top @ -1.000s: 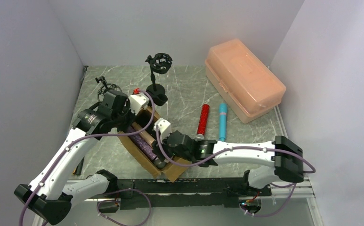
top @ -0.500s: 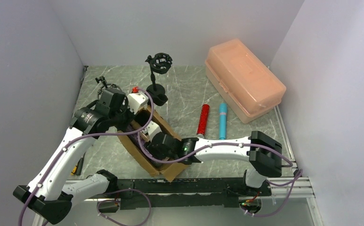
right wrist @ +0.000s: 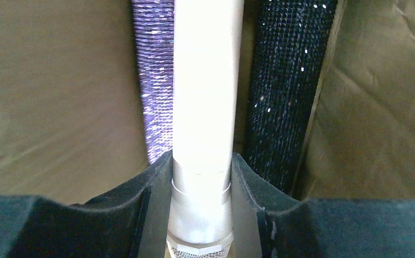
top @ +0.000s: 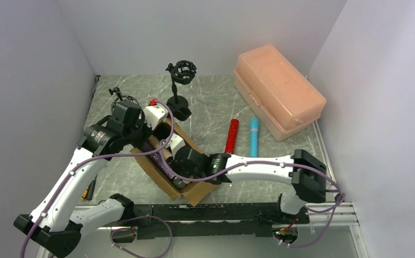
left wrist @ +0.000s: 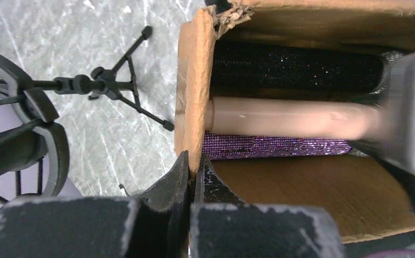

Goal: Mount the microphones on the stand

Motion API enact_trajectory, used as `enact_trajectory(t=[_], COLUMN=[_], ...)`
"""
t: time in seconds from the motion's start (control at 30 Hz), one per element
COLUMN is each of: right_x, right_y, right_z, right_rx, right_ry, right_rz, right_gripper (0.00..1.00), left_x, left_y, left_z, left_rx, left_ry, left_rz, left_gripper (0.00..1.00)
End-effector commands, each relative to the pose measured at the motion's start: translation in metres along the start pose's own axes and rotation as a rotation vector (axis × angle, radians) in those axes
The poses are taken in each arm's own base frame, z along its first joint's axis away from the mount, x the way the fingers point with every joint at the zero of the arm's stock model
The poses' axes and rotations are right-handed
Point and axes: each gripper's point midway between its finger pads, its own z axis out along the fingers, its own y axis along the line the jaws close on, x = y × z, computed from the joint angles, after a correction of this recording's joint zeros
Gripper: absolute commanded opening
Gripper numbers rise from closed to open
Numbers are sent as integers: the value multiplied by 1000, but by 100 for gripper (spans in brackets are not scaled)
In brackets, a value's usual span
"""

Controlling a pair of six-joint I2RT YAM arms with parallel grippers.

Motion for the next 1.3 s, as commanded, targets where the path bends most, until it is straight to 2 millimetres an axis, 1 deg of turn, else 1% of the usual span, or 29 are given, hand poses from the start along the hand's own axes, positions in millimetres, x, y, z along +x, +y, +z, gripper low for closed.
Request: enact_trajectory(t=[0.0,0.07,0.17,0.27,0.4,0.57,0.63,0.77,0.83,0.87,1.0,1.1,1.2,1.27], right_x=[-76,-83,-89,-87,-78,-68,-59,-34,-21,-19,-4,10,25,34], right_y=[14,15,9,-4,-24,-49,-61,-86,-104,-114,-163,-199,-220,-230], right_z=[-47,-61,-79,-93,-104,-125,-135,-148,-148,-148,-140,-126,-105,-92], right_rx=[-104,-123,-121,-78,-9,80,121,188,230,252,384,482,510,525], right_ry=[-189,-205,-218,-214,-193,-188,-184,-165,-155,-157,-128,-82,-31,-2], right_rz=[88,100,111,104,93,84,98,163,227,267,428,520,561,568], right_gripper=[0,0,0,0,0,0,0,0,0,0,0,0,0,0], left_x=[-21,-17,-16,-15,-15,-13,-13,-13,-13,-13,-13,-13,-13,-14], left_y=[16,21,22,22,23,26,28,28,25,24,22,17,6,2], left_z=[1,4,5,6,5,5,4,2,2,1,-1,-1,-4,-6], left_rx=[-98,-136,-151,-157,-162,-178,-189,-185,-168,-162,-142,-112,-41,-12], left_ry=[-108,-86,-84,-82,-84,-69,-66,-60,-58,-62,-72,-75,-63,-59], left_rz=[-5,7,20,27,33,35,35,33,42,48,79,99,124,132], left_gripper=[0,0,0,0,0,0,0,0,0,0,0,0,0,0])
